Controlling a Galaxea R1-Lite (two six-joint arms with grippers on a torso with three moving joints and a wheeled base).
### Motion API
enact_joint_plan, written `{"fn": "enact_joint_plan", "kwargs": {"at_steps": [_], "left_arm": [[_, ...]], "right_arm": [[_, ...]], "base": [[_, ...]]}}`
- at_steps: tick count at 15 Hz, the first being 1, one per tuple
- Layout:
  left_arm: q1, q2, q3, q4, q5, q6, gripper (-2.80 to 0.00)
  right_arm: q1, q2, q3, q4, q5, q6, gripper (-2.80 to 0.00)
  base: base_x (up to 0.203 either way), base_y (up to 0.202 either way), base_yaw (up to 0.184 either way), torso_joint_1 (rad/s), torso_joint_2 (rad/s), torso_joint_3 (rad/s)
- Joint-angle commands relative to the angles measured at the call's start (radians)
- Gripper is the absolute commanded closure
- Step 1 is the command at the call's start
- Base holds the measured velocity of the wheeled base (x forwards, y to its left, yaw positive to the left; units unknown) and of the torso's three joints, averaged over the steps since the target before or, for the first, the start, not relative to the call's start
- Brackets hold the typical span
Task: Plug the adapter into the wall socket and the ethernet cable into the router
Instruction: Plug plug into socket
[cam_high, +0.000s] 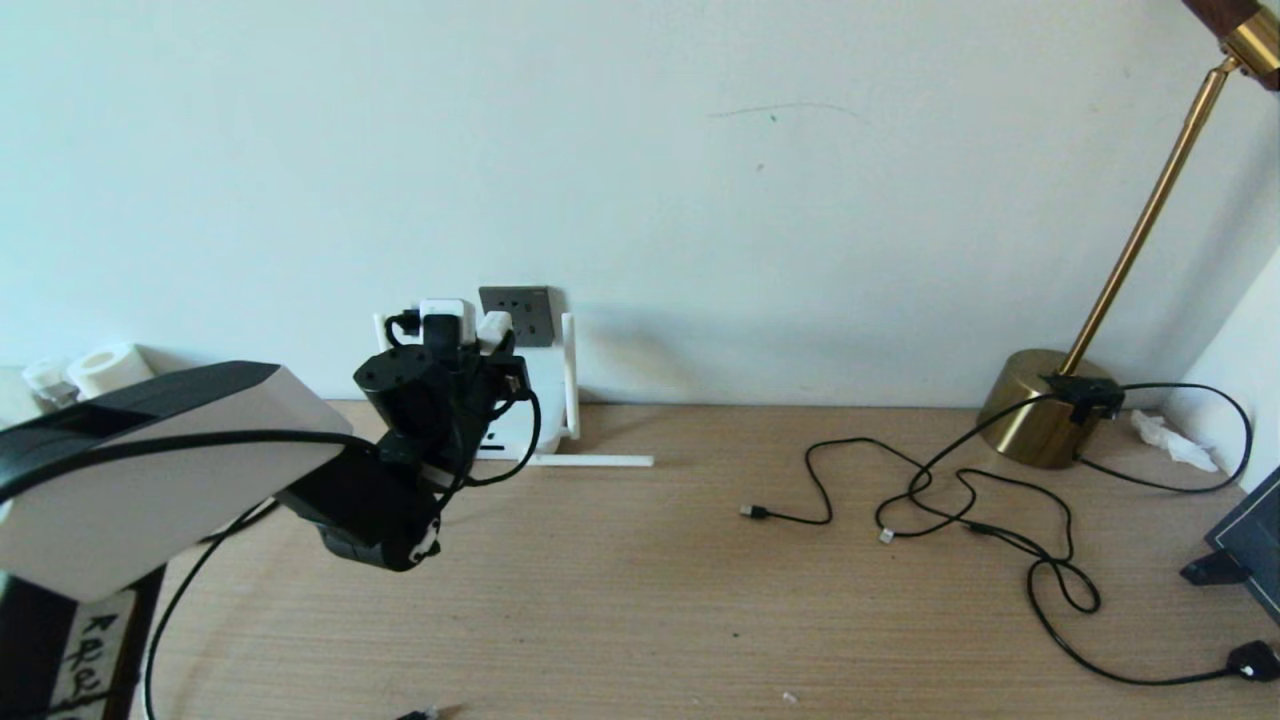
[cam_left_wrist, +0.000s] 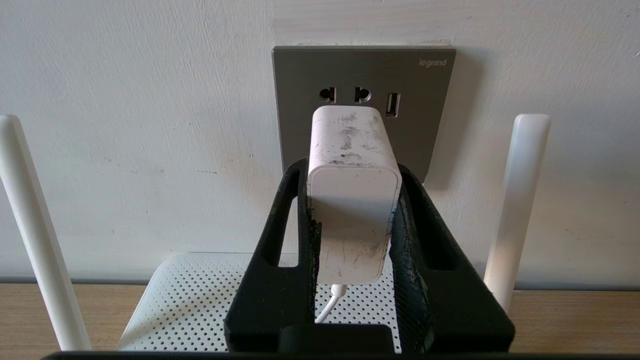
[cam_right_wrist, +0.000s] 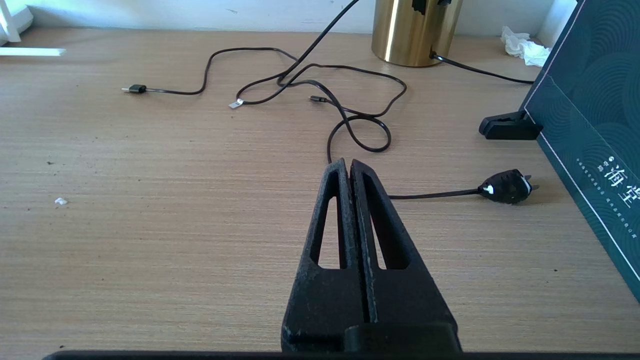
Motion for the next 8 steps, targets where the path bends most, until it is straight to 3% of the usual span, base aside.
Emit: {"fn": "enact_joint_plan", "kwargs": {"at_steps": [1,8], "left_arm": [[-0.001,-0.008,0.003,-0.008,0.003,0.001,0.0],[-0.007,-0.014,0.03,-0.039,0.007,-0.001,0.0]], "right_arm": [[0.0,0.0,0.0,-0.001,0.0,0.0,0.0],[0.0,0.0,0.0,-0.001,0.0,0.0,0.0]], "base": [[0.0,0.0,0.0,0.0,0.0,0.0],[0.0,0.0,0.0,0.0,0.0,0.0]]}}
